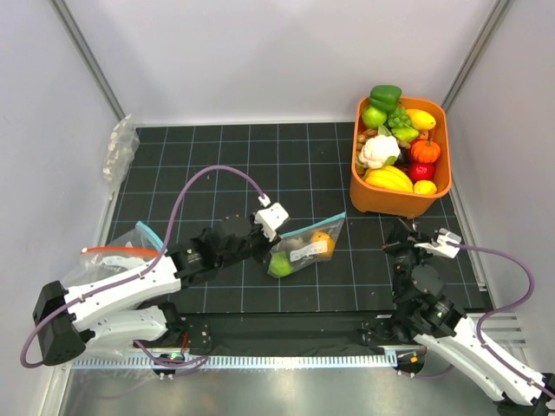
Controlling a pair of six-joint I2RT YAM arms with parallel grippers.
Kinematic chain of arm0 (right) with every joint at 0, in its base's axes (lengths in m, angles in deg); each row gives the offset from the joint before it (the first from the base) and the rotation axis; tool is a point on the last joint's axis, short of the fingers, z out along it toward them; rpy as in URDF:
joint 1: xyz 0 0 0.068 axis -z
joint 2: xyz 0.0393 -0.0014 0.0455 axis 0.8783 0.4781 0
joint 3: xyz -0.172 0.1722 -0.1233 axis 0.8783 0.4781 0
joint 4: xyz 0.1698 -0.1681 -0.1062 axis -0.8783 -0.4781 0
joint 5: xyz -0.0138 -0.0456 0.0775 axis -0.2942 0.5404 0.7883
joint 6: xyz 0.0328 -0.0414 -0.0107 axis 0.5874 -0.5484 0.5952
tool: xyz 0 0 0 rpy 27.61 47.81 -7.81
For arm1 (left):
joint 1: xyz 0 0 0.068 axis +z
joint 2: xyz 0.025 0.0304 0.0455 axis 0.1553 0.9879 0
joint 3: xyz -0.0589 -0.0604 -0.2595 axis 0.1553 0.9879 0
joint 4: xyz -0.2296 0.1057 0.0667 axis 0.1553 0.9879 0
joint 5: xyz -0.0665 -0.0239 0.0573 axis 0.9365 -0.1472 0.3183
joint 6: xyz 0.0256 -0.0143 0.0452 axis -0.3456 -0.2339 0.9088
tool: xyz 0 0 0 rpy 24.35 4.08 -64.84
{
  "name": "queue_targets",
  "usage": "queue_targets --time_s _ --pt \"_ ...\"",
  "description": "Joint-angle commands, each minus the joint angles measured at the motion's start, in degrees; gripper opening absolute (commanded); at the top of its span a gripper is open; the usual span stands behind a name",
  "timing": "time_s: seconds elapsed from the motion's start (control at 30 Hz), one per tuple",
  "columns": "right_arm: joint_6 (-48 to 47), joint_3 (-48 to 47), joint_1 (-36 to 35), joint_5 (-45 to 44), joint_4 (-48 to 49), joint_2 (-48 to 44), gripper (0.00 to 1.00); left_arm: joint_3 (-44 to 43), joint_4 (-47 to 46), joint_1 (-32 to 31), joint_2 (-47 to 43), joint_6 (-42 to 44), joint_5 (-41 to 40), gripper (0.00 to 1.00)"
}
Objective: Place the food in the zip-top bag and seal the zipper
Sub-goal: Zip the zipper food storage bag at the center of the board.
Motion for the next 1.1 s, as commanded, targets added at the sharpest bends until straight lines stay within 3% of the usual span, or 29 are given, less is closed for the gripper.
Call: queue_targets --time_s 0.0,0.1,0.2,0.23,0.27,0.33,0.37,0.47,0.57,0.7,0.9,1.0,1.07 --pt "-2.2 -0.5 0.0 -1.2 4.1 1.3 0.01 0.0 0.0 1.5 -0.9 -2.3 -0.7 0.00" --pt "-3.9 -1.9 0.0 4.3 5.9 6.2 0.03 0.0 -0.4 1.6 -0.6 -1.8 1.2 0.00" --pt "-6.3 -3.4 0.0 13.2 8.1 10.6 0.17 -0.5 -0.1 1.6 0.4 -1.0 3.0 0.00" --pt "-7.5 -3.7 0.0 18.1 8.9 13.2 0.25 -0.8 0.1 1.6 0.7 -0.9 3.2 0.00" --pt "-8.1 -4.1 -0.1 20.4 10.4 14.5 0.42 -0.8 0.2 1.6 0.9 -0.6 3.8 0.00" --pt "-9.0 -4.5 0.0 25.3 11.7 17.2 0.55 -0.8 0.3 1.6 0.9 -0.4 4.7 0.00" --pt "-10.0 -4.7 0.0 29.9 12.9 17.7 0.67 -0.8 0.3 1.6 0.9 0.0 5.4 0.00" --pt "-12.7 -4.2 -0.1 41.4 16.7 19.2 0.84 -0.6 0.3 1.6 0.5 1.5 6.3 0.00" --pt "-14.3 -4.4 0.0 49.2 18.3 20.6 0.89 -0.1 0.4 1.6 0.0 2.6 9.1 0.00" --pt "-12.9 -5.8 -0.1 51.9 19.5 23.8 0.91 0.4 0.0 1.6 -0.1 4.5 10.3 0.01" --pt "1.4 -14.5 -0.1 42.7 12.3 32.6 0.94 0.0 -1.3 1.6 2.2 4.8 7.0 0.03" --pt "13.2 -15.9 -0.2 36.1 10.4 34.3 0.96 0.6 -3.8 1.6 3.6 4.4 1.8 0.03" --pt "22.0 -19.3 -0.1 32.4 3.8 36.1 0.97 1.4 -5.3 1.6 4.1 4.3 0.1 0.04"
